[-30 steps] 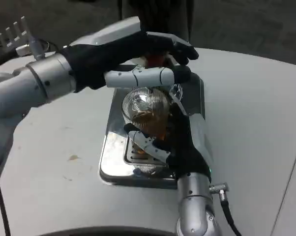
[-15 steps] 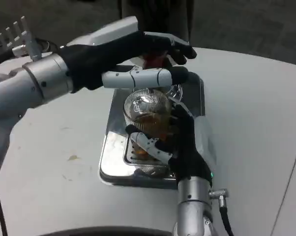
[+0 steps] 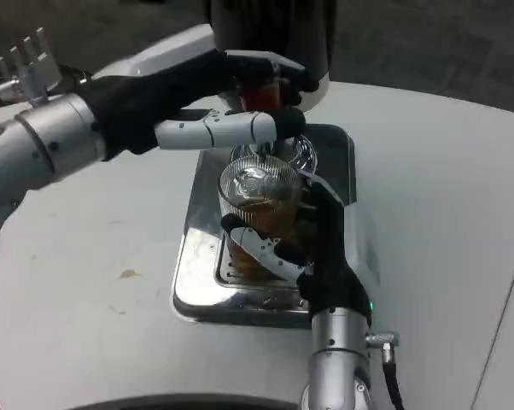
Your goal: Grasp the cup under the faucet to collect the drink, then remove the cup.
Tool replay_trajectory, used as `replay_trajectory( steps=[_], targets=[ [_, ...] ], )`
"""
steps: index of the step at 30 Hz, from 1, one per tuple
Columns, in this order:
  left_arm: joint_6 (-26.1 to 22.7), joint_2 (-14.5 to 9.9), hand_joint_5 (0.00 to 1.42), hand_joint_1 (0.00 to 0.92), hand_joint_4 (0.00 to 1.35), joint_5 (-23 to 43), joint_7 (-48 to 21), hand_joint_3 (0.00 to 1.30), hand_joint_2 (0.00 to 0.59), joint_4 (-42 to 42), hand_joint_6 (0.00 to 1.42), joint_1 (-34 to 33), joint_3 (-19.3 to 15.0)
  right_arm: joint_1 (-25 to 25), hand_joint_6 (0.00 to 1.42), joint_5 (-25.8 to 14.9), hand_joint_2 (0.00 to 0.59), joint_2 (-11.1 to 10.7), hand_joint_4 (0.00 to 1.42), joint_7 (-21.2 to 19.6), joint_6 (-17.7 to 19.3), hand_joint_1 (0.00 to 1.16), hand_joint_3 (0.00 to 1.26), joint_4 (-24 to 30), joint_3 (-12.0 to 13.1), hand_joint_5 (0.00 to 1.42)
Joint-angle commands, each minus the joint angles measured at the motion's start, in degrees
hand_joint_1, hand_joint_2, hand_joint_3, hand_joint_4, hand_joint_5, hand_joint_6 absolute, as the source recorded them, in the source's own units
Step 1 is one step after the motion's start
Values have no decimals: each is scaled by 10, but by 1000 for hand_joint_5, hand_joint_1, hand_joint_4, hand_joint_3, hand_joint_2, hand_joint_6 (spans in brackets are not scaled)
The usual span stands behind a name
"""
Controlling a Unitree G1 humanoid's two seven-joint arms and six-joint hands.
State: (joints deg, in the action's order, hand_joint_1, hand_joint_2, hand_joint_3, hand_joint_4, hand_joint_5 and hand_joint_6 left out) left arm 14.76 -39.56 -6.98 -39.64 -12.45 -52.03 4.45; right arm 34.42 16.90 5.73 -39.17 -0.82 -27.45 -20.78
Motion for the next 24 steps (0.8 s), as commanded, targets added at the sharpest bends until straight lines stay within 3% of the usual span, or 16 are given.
replay_trajectory(
  steps=[1, 24],
  targets=[
    [-7, -13, 350, 0, 270, 3, 4, 265, 118, 0, 390, 31, -16, 35, 505, -20, 240, 125, 462, -13, 4, 739, 426, -10, 8, 533],
    [13, 2, 398, 0, 307, 28, 26, 291, 112, -3, 392, 24, -52, 7, 563, -11, 239, 102, 517, -13, 11, 744, 477, 24, 2, 586]
  ],
)
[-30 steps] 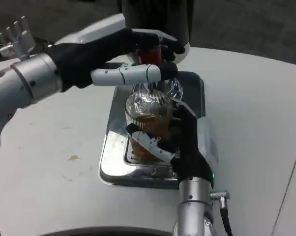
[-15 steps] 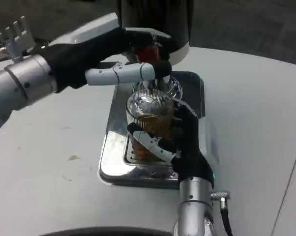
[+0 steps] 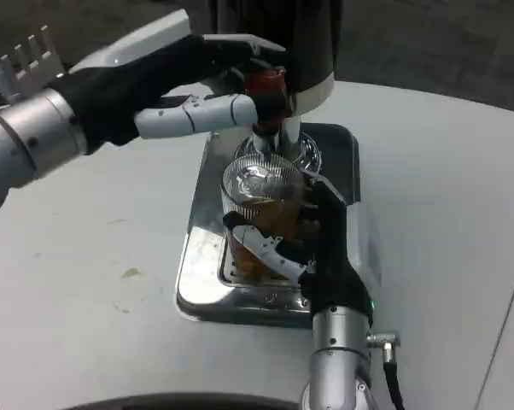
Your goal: Grasp the cup under the faucet to collect the drink, then remove the cup.
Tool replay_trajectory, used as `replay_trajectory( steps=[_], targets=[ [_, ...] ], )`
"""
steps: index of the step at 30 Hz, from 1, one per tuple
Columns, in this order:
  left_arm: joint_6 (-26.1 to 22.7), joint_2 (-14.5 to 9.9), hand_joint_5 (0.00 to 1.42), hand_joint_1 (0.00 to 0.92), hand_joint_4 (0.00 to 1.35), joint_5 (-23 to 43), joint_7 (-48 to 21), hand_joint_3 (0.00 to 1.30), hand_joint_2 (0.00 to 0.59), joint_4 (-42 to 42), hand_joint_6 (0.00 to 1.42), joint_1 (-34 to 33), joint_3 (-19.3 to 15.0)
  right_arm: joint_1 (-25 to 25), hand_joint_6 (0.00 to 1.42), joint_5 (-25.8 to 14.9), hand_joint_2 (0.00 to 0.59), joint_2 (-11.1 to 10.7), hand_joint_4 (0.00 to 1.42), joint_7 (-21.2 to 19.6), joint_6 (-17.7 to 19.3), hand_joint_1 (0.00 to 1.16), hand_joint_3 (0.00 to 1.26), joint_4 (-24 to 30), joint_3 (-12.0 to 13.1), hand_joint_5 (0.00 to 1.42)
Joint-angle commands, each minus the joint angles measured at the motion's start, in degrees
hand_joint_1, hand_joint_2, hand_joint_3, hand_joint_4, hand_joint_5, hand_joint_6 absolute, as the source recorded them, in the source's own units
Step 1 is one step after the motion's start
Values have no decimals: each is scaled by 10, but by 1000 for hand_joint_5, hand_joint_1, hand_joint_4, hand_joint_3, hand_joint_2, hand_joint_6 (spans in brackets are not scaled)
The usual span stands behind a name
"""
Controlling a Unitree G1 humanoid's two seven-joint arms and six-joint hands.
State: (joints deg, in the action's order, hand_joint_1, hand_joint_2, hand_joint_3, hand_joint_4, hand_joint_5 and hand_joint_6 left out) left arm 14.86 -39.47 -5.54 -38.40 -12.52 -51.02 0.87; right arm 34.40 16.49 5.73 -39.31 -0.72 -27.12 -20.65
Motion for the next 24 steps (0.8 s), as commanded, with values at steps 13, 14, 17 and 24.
replay_trajectory(
  steps=[13, 14, 17, 24],
  targets=[
    [19, 3, 424, 0, 338, 27, 28, 309, 110, 2, 413, 15, -35, -2, 590, -3, 243, 95, 543, -15, 10, 753, 505, 32, 0, 618],
    [20, 3, 426, 0, 340, 29, 29, 311, 110, 2, 413, 15, -36, -4, 591, -1, 243, 93, 546, -16, 11, 754, 506, 34, -1, 619],
    [22, 3, 428, 0, 343, 32, 33, 314, 110, 1, 414, 15, -38, -9, 592, 3, 245, 88, 553, -16, 13, 757, 518, 40, -3, 620],
    [27, 4, 444, 0, 361, 35, 39, 325, 105, -6, 428, 17, -40, -29, 612, 13, 246, 70, 591, -9, 9, 780, 550, 68, -10, 661]
  ],
)
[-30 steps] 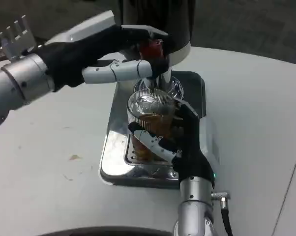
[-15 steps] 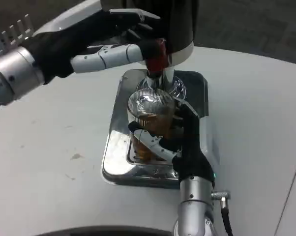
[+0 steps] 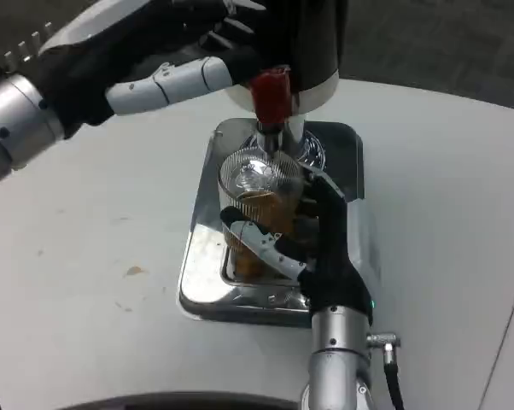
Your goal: Grasp the cup under the faucet to collect the drink, then remove the cup.
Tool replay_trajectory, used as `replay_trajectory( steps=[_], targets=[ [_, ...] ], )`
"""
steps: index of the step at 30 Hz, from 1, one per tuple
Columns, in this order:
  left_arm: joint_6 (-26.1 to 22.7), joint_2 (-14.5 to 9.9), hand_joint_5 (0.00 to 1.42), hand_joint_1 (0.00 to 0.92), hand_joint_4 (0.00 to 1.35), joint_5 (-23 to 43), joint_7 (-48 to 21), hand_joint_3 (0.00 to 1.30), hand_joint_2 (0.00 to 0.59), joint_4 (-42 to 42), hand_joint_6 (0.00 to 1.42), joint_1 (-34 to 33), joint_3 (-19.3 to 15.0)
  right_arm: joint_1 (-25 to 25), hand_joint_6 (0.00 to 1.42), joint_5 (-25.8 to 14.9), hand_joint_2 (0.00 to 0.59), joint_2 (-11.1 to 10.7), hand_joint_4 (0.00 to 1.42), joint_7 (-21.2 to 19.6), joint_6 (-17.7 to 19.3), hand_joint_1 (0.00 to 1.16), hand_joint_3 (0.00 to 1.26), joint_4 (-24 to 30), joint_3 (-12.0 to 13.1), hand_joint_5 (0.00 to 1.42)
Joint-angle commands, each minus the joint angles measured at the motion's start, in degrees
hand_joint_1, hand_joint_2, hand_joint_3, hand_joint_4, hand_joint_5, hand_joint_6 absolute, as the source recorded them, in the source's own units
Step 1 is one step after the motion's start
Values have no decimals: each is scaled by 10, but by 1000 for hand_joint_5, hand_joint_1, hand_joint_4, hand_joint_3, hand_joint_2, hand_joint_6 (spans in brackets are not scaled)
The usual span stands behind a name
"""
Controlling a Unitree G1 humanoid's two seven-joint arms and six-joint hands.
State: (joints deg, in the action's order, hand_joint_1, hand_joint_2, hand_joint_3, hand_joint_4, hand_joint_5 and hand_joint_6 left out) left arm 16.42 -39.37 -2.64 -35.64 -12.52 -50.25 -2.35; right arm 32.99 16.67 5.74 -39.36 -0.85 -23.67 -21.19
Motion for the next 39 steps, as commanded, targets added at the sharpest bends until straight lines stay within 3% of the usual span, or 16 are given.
replay_trajectory(
  steps=[1, 25, 39],
  targets=[
    [13, 3, 444, 0, 361, 6, 12, 325, 105, -7, 428, 9, -8, -19, 621, 10, 246, 67, 594, -5, 12, 781, 550, 36, -5, 663],
    [33, 5, 447, 0, 371, 14, 24, 326, 103, -24, 436, 22, -27, -98, 671, 59, 238, 30, 611, 79, 5, 785, 571, 127, -14, 705],
    [32, -14, 447, 0, 372, 34, 31, 334, 103, 2, 438, 74, -72, -128, 678, 88, 238, 14, 619, 123, -1, 785, 579, 164, -5, 709]
  ],
)
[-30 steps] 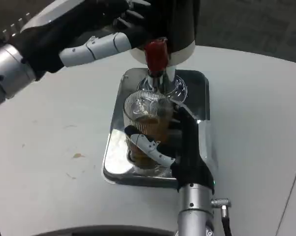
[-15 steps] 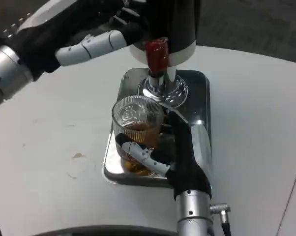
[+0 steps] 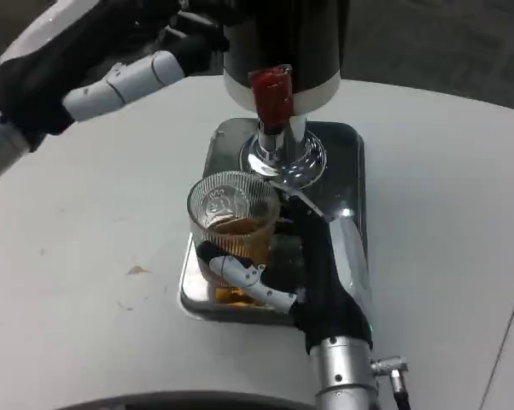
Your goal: Grasp the cup under the faucet to collect the drink, then remove the cup.
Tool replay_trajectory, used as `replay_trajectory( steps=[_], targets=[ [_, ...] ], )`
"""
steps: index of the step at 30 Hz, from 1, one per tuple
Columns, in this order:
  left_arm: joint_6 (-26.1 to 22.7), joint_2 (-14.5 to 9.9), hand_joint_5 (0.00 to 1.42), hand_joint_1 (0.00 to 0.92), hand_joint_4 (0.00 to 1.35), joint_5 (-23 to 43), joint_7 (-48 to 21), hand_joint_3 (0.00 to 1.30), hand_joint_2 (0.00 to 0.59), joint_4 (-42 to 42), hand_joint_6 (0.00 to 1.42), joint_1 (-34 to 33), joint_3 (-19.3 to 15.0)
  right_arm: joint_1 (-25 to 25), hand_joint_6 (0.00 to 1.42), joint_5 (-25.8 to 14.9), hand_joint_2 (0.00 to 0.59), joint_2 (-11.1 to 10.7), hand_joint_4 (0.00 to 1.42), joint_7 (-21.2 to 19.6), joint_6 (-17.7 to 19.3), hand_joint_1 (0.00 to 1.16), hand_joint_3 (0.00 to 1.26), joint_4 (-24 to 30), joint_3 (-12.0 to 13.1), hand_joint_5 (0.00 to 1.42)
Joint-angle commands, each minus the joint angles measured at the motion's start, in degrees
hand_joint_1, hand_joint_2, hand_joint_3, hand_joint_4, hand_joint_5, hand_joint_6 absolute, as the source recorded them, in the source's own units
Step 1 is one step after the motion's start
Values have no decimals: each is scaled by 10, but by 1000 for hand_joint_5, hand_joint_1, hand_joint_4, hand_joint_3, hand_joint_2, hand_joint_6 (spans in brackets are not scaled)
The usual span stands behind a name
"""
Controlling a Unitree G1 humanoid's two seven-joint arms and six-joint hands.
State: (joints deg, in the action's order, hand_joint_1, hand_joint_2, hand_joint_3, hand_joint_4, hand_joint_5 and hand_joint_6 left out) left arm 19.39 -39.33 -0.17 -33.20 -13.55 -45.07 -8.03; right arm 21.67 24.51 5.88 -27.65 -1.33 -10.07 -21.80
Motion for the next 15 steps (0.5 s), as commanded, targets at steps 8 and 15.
replay_trajectory(
  steps=[8, 15],
  targets=[
    [1, -29, 452, 0, 372, 25, 12, 338, 102, 31, 438, 72, -57, -34, 688, 19, 238, 7, 619, 20, -1, 785, 583, 52, 9, 713],
    [-9, -49, 456, 0, 372, 36, 22, 339, 102, 71, 438, 147, -112, -44, 710, 23, 238, 1, 621, 34, -5, 785, 587, 74, 13, 727]
  ],
)
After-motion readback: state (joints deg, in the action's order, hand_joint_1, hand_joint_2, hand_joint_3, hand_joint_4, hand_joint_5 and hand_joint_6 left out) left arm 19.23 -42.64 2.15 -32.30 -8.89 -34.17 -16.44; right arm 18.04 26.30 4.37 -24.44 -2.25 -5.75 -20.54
